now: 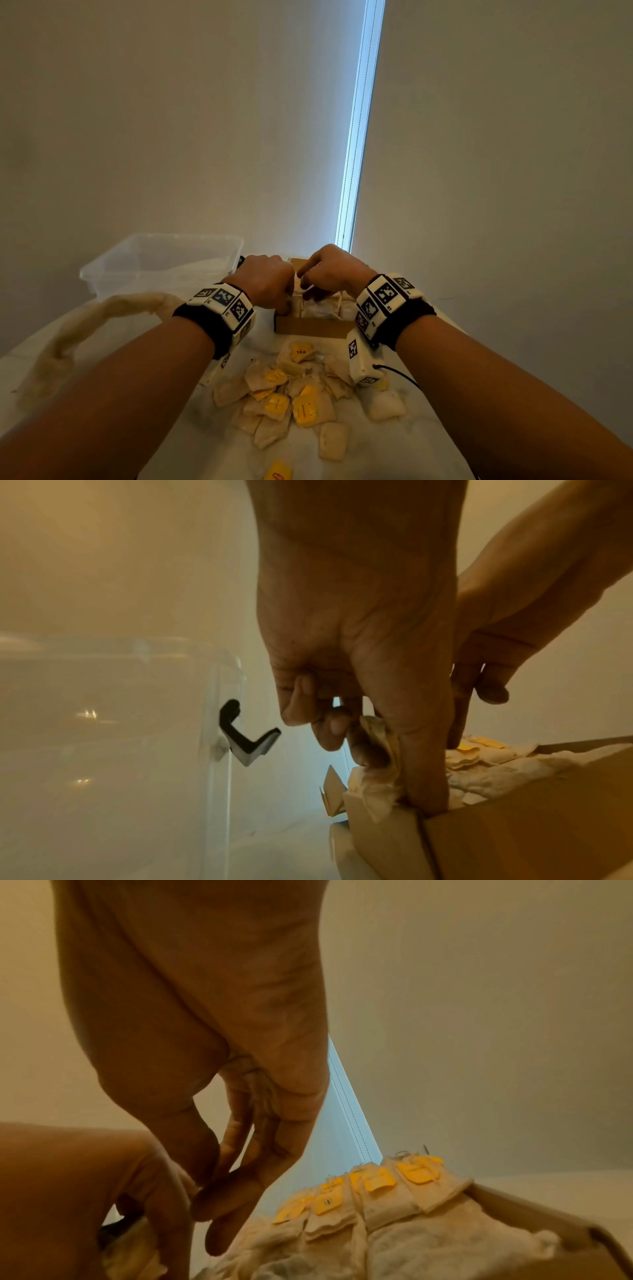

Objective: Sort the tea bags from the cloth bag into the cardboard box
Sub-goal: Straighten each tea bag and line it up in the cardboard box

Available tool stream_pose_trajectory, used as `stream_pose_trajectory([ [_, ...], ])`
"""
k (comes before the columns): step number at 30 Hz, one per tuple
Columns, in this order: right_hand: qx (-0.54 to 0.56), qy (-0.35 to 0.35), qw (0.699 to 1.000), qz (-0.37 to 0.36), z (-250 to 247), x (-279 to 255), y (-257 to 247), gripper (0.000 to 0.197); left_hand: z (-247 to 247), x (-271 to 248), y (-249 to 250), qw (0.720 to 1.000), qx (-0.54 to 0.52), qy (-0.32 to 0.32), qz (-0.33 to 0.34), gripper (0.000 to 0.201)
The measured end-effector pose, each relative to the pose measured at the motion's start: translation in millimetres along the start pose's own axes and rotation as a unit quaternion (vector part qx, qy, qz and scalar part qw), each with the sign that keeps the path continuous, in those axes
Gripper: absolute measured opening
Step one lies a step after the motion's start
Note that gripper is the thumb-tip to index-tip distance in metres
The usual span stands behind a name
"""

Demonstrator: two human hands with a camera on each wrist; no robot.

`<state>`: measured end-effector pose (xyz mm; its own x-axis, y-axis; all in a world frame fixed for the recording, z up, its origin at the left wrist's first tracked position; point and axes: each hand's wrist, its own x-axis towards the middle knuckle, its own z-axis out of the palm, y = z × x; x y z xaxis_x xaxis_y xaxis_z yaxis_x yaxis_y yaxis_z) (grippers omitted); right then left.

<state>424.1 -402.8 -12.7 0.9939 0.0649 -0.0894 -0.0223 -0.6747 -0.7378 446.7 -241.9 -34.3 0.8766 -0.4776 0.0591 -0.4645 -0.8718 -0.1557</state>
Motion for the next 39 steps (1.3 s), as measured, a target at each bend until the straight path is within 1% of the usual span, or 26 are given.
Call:
stream_pose_trajectory([
  [3, 0.017, 0.019, 1.0, -0.007, -1, -3, 6, 0.015, -1, 3, 1, 1.0, -0.023, 0.012, -0.003, 0.03],
  [5, 0.011, 0.015, 1.0, -0.004, 7, -3, 12, 0.014, -6, 3, 1, 0.999, -0.043, 0.008, -0.01, 0.029],
  [8, 0.026, -0.016, 1.0, 0.008, 15, -7, 16, 0.012, -14, -1, -2, 0.996, -0.084, -0.008, -0.023, 0.037],
  [10, 0.07, -0.022, 0.997, 0.004, 12, -14, 19, 0.015, -16, -6, -3, 0.991, -0.131, -0.016, -0.033, 0.04],
  [13, 0.155, -0.009, 0.988, -0.029, 3, -29, 24, 0.029, -18, -16, -5, 0.968, -0.246, -0.013, -0.036, 0.043],
  [15, 0.162, 0.024, 0.984, -0.069, -1, -38, 28, 0.039, -18, -26, -5, 0.949, -0.314, -0.014, -0.034, 0.047],
  [17, 0.161, 0.047, 0.981, -0.102, -3, -47, 33, 0.042, -16, -35, -3, 0.934, -0.355, -0.012, -0.037, 0.052],
  [18, 0.167, 0.048, 0.978, -0.111, -3, -51, 34, 0.042, -15, -40, -2, 0.927, -0.374, -0.008, -0.041, 0.05],
  [23, 0.226, 0.038, 0.967, -0.107, 9, -69, 42, 0.048, -11, -66, 0, 0.885, -0.463, 0.025, -0.034, 0.05],
  [25, 0.264, 0.035, 0.958, -0.103, 17, -71, 44, 0.051, -9, -77, 1, 0.874, -0.485, 0.031, -0.029, 0.049],
  [28, 0.315, 0.024, 0.943, -0.108, 26, -75, 45, 0.046, -7, -89, 5, 0.867, -0.496, 0.022, -0.032, 0.057],
  [32, 0.333, 0.024, 0.937, -0.106, 34, -78, 44, 0.042, -1, -99, 12, 0.867, -0.498, 0.006, -0.021, 0.06],
  [34, 0.338, 0.018, 0.935, -0.103, 35, -78, 44, 0.04, 2, -104, 14, 0.863, -0.506, 0.004, -0.017, 0.062],
  [37, 0.337, 0.026, 0.934, -0.114, 34, -79, 45, 0.039, 6, -112, 14, 0.854, -0.518, 0.018, -0.044, 0.063],
  [39, 0.337, 0.037, 0.932, -0.128, 34, -80, 46, 0.039, 9, -117, 11, 0.846, -0.528, 0.044, -0.063, 0.06],
])
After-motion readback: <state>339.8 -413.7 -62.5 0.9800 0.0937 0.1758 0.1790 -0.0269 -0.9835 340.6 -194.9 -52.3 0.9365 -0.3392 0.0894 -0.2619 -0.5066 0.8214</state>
